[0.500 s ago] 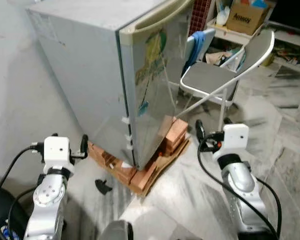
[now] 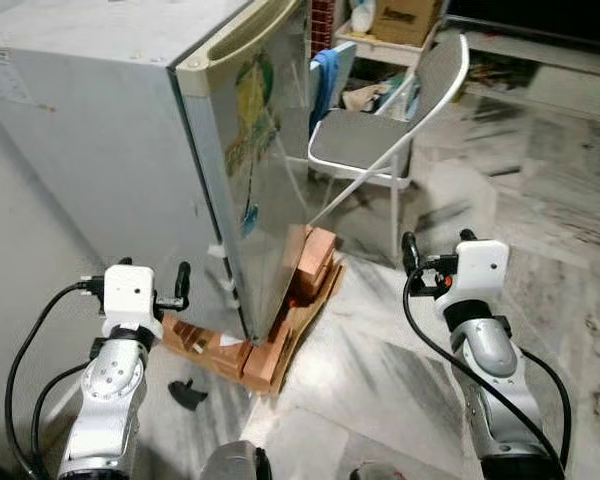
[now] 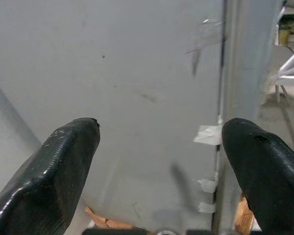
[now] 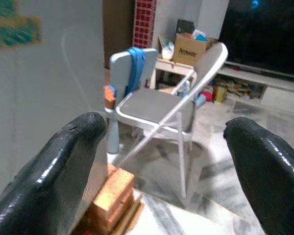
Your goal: Restocking fridge
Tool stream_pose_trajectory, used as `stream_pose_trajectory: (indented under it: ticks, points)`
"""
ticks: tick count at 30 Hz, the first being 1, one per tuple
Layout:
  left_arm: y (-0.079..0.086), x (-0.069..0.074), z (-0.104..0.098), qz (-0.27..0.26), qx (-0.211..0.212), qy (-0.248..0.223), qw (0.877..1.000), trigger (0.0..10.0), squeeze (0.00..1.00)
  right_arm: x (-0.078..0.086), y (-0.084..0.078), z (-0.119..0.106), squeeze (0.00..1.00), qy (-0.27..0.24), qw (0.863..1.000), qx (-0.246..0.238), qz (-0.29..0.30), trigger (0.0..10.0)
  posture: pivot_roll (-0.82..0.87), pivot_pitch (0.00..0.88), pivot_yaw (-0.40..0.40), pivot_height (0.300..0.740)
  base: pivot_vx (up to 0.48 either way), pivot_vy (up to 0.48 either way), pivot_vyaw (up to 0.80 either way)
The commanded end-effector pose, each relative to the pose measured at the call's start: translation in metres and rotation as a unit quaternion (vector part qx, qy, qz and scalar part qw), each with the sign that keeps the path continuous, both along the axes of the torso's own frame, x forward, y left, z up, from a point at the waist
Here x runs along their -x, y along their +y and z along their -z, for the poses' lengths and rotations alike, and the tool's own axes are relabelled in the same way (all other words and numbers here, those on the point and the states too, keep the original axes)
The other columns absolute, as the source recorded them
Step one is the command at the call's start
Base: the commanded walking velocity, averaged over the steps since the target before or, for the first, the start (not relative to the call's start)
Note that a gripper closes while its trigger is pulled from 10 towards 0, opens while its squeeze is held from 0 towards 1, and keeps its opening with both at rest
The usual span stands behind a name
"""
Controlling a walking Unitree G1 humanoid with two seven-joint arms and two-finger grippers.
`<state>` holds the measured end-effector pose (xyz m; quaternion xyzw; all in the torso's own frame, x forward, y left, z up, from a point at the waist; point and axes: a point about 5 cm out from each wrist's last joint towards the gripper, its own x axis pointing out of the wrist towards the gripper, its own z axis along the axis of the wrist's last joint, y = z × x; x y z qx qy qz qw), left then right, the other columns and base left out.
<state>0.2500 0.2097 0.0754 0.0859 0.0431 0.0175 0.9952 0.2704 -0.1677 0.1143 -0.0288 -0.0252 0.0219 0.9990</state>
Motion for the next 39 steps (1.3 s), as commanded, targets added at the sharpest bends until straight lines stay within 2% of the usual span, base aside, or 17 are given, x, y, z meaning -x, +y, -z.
stream_pose_trajectory:
  ticks: [1,8,22,26,34,39]
  points:
    - [-0.004,-0.001,-0.001,0.014,-0.004,-0.004,1.000,10.0,0.00,0.000,-0.003,0.001,0.00,0.005,1.000,0.005,0.007,10.0,0.05,0.033,0.023,0.740,0.000,0.000,-0.45]
    - [-0.014,0.003,-0.002,0.052,0.019,-0.011,0.998,10.0,0.00,-0.001,0.000,0.002,0.00,0.007,1.000,0.002,0.004,10.0,0.05,0.035,0.018,0.740,0.000,0.000,-0.71]
    - [-0.016,0.003,-0.002,0.057,0.024,-0.013,0.998,10.0,0.00,-0.002,0.000,0.002,0.00,0.005,1.000,0.005,0.003,10.0,0.05,0.037,0.012,0.740,0.000,0.000,-0.80]
    - [-0.018,0.002,-0.002,0.057,0.025,-0.014,0.998,10.0,0.00,-0.002,0.001,0.002,0.00,0.003,1.000,0.007,0.001,10.0,0.05,0.039,0.010,0.740,0.000,0.000,0.00]
    - [-0.008,-0.004,-0.003,0.015,0.016,-0.015,1.000,10.0,0.00,-0.002,0.003,0.000,0.00,-0.001,1.000,0.009,-0.005,10.0,0.05,0.045,0.011,0.740,0.000,0.000,0.00]
    - [-0.009,-0.005,-0.004,0.022,0.016,-0.019,0.999,10.0,0.00,-0.001,0.004,0.000,0.00,-0.003,1.000,0.011,-0.010,10.0,0.04,0.045,0.012,0.740,0.000,0.055,0.00]
